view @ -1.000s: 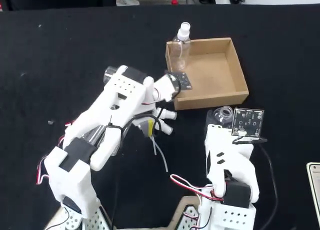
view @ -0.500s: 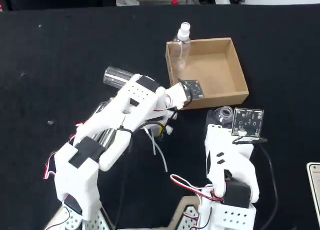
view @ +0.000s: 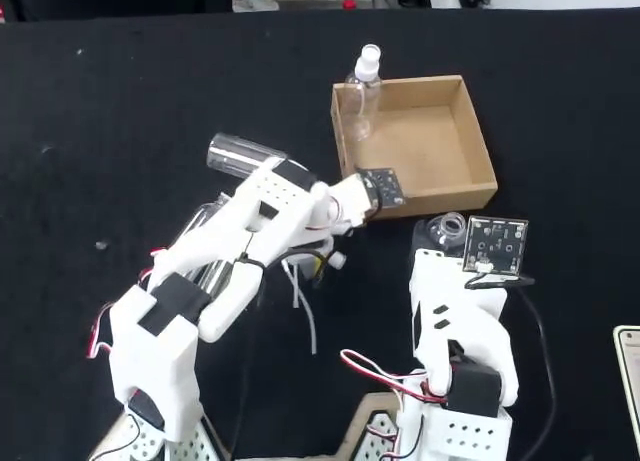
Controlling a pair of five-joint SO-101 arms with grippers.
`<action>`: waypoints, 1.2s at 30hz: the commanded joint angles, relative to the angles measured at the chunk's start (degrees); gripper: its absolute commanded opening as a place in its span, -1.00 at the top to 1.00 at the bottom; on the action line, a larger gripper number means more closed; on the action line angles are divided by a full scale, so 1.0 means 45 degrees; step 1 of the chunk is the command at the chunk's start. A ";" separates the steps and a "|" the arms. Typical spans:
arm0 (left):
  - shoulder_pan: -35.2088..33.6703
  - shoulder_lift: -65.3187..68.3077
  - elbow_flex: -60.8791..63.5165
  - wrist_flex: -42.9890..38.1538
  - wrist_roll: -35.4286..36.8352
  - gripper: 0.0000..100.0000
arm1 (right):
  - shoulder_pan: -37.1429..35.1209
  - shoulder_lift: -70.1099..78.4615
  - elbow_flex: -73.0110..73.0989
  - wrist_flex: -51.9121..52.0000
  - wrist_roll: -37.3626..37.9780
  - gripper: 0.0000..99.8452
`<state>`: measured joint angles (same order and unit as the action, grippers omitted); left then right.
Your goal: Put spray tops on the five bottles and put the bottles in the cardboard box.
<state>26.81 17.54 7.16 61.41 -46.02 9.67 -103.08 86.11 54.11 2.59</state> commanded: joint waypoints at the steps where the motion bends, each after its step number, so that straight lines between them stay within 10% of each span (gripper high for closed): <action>1: 0.0147 -0.0215 0.0049 -0.0215 -0.0020 0.48 | 0.0156 -0.1241 -0.0733 -0.0391 0.0000 0.96; 36: 0.0147 -0.2598 0.0342 0.0879 0.1074 0.77 | 0.0156 -0.1241 -0.0713 -0.0391 -0.0020 0.96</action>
<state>29.36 12.88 10.86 64.31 -41.27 9.67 -103.08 86.11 54.11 2.59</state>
